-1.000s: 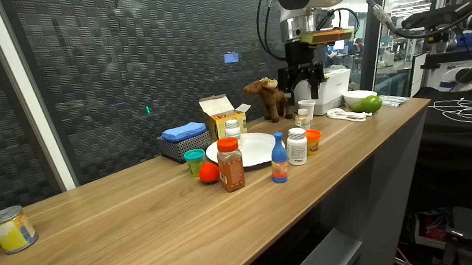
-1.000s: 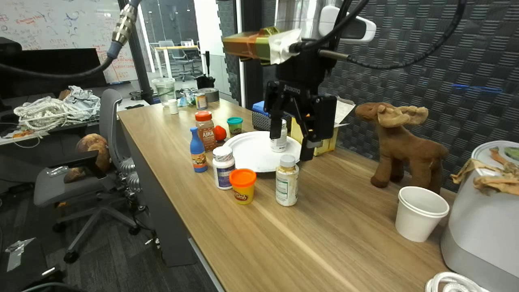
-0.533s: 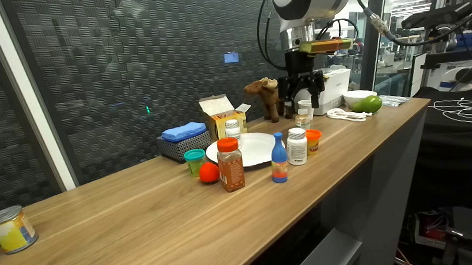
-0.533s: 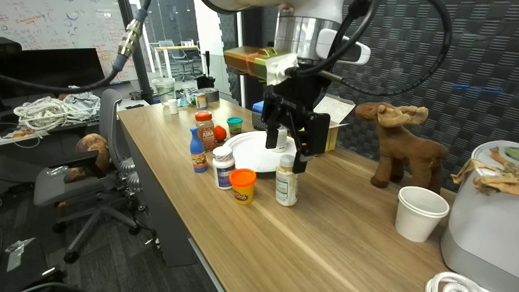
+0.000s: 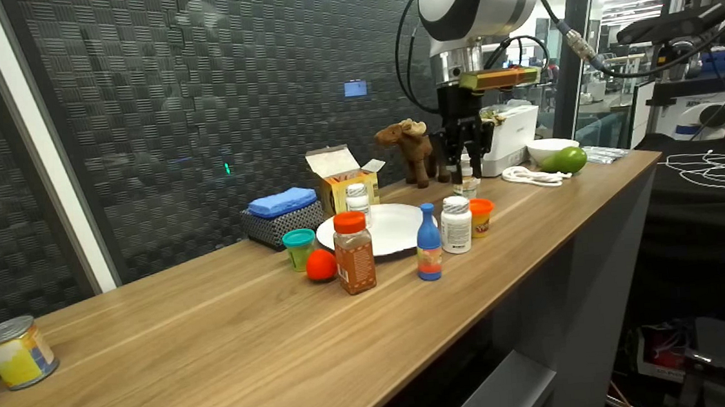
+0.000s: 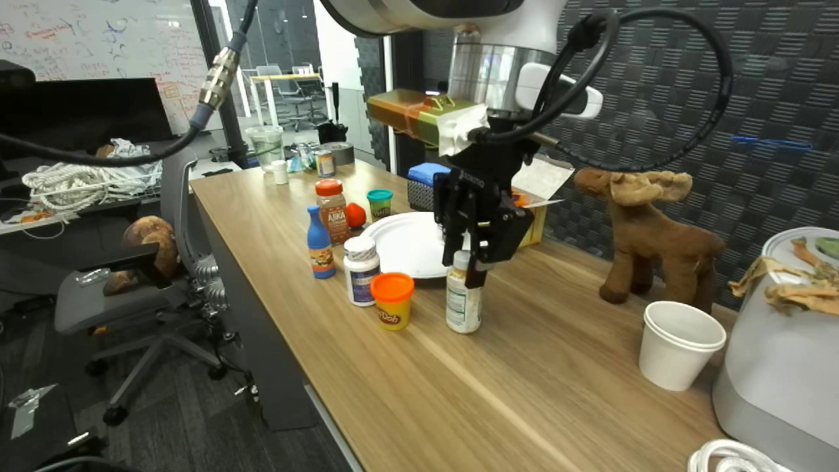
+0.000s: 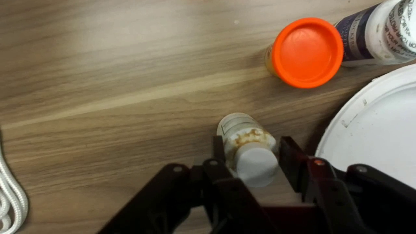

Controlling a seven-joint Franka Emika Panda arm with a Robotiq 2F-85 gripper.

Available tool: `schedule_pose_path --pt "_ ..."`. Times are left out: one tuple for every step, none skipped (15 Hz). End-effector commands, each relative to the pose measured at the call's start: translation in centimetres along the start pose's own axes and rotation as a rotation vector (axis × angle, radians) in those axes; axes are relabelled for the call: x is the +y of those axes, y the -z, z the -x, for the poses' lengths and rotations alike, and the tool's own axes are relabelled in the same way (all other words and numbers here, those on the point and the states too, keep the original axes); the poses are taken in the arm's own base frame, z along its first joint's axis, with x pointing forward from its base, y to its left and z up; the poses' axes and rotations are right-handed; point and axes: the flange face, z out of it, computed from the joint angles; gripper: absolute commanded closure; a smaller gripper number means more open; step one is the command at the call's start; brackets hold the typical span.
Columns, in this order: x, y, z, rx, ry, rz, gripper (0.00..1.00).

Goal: Put all the items surrounding the plate on to the plate.

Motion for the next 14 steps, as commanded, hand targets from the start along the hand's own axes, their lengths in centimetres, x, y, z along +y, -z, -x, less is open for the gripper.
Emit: schedule_pose_path --pt "-0.3 1.8 0.4 0.049 0.013 0.013 0.79" --pt "-0.5 2.3 0.6 0.058 0.014 0.019 0.79" --pt "-0.8 2.9 0.8 0.066 0.016 0.023 0.79" --pt "-1.1 3.5 0.8 0.071 0.018 0.028 0.79" --pt "-1.5 4.1 0.9 0.076 0.023 0.032 0.79" --pt "-2.1 5.0 0.9 0.088 0.031 0.036 0.79" --pt "-2.9 6.1 0.9 0.107 0.047 0.04 0.79" --pt "-3.8 7.0 0.7 0.123 0.063 0.044 0.79" --pt "-4.8 7.7 0.5 0.133 0.081 0.035 0.79" --pt "-5.8 8.3 0.2 0.145 0.098 0.025 0.79" --pt "-6.8 8.7 -0.1 0.15 0.116 0.011 0.79" --pt "-7.8 8.7 -0.5 0.152 0.138 0.0 0.79" --pt "-8.8 8.9 -0.8 0.152 0.153 -0.016 0.79" --pt "-9.6 8.5 -1.3 0.147 0.167 -0.024 0.79"
